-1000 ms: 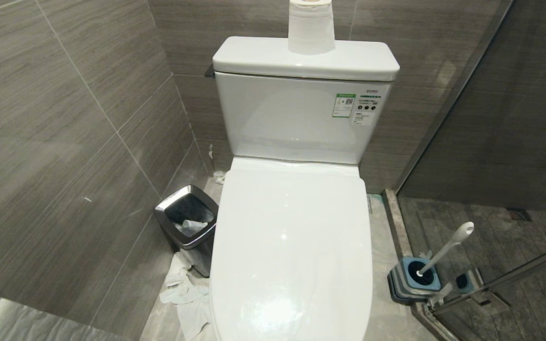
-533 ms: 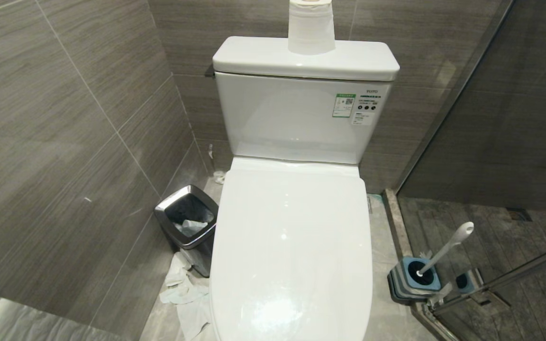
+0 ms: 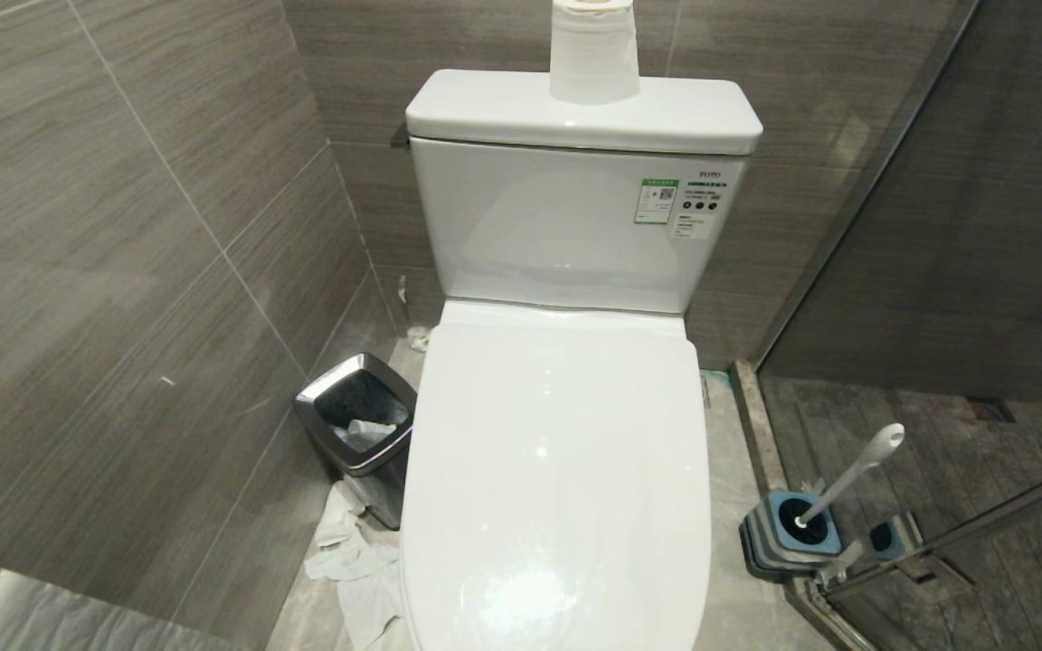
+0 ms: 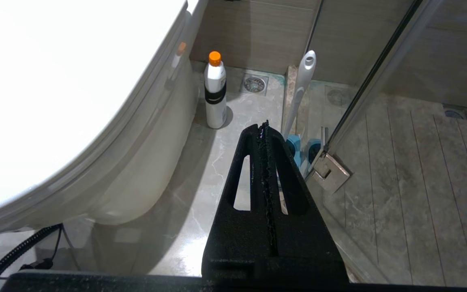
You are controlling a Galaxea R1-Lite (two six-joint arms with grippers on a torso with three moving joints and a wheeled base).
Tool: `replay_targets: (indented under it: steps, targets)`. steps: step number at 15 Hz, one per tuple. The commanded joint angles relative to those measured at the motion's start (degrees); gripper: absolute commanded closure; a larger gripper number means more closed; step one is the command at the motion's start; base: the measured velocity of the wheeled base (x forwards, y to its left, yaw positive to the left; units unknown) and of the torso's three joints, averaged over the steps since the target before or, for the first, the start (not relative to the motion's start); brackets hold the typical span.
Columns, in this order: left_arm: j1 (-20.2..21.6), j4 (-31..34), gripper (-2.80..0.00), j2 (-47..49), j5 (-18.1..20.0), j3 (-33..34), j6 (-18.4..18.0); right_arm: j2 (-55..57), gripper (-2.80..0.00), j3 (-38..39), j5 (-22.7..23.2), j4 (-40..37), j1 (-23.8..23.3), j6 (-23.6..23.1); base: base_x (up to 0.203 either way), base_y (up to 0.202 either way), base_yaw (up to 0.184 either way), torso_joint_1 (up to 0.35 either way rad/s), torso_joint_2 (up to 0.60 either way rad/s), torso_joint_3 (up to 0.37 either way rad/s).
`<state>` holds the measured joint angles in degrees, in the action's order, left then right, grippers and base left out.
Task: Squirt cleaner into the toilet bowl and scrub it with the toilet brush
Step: Use the left hand to lift the toilet lid slightly
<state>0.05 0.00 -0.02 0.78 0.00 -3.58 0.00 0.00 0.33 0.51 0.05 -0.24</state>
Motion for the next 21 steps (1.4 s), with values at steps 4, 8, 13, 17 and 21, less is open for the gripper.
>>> replay_targets:
  steps: [4, 8, 13, 17, 21]
  targets:
    - [0.0, 0.0, 0.0, 0.0, 0.0, 0.3, 0.0, 0.0, 0.0, 0.4, 0.0, 0.0, 0.0, 0.0, 0.0, 0.0, 0.0, 0.0, 0.0, 0.0]
    - [0.0, 0.0, 0.0, 0.0, 0.0, 0.3, 0.0, 0.0, 0.0, 0.4, 0.0, 0.0, 0.0, -0.1, 0.0, 0.0, 0.0, 0.0, 0.0, 0.0]
    - [0.0, 0.0, 0.0, 0.0, 0.0, 0.3, 0.0, 0.0, 0.0, 0.4, 0.0, 0.0, 0.0, 0.0, 0.0, 0.0, 0.0, 0.0, 0.0, 0.0]
    - [0.0, 0.0, 0.0, 0.0, 0.0, 0.3, 0.0, 0.0, 0.0, 0.4, 0.0, 0.0, 0.0, -0.1, 0.0, 0.0, 0.0, 0.0, 0.0, 0.0]
    - [0.0, 0.0, 0.0, 0.0, 0.0, 0.3, 0.0, 0.0, 0.0, 0.4, 0.0, 0.0, 0.0, 0.0, 0.0, 0.0, 0.0, 0.0, 0.0, 0.0]
